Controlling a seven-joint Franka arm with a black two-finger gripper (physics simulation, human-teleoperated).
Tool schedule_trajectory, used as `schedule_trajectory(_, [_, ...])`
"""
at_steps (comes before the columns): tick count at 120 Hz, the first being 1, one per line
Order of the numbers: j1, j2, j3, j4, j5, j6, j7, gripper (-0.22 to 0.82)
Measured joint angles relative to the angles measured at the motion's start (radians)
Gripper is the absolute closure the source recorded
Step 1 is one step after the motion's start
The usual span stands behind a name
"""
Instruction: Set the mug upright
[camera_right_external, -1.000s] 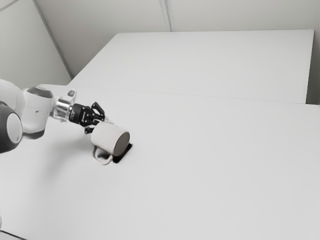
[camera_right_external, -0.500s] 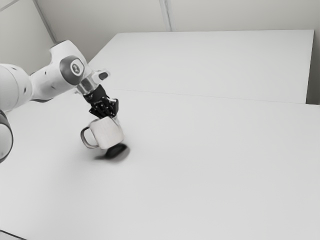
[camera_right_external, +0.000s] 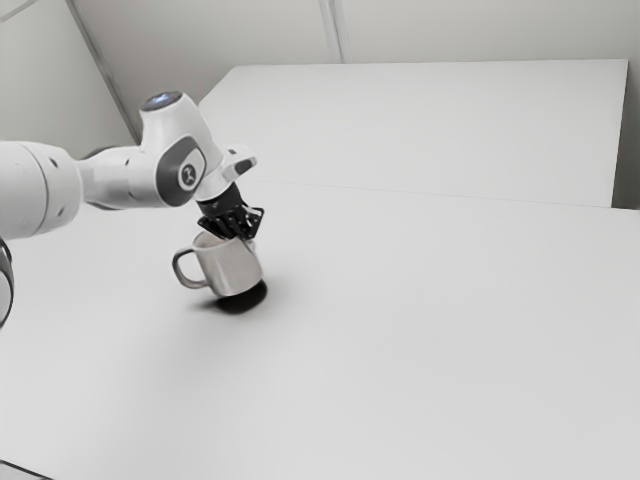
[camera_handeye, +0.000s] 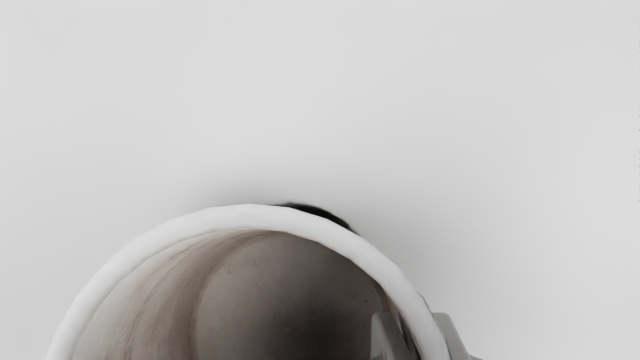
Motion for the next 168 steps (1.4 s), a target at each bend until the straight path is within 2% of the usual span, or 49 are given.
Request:
schedule_trajectory(41, [0.000,0.030,-0.019,-0.030,-0.005,0.088,-0.106,0.73])
schedule_trajectory(57, [-0.001,0.028,-0.029,-0.029,-0.001,0.093,-0.126,0.43])
schedule_trajectory(66, [0.000,0.022,-0.030,-0.029,0.001,0.091,-0.135,0.30])
schedule_trajectory(78, [-0.011,-0.006,-0.030,-0.028,0.004,0.082,-0.146,0.19])
schedule_trajectory(92, [-0.026,-0.038,-0.028,-0.024,0.009,0.067,-0.156,0.11])
schedule_trajectory(121, [-0.028,-0.106,-0.024,0.030,0.106,-0.076,-0.168,0.04])
schedule_trajectory(168, [-0.025,-0.188,-0.019,0.139,0.211,-0.329,-0.112,0.01])
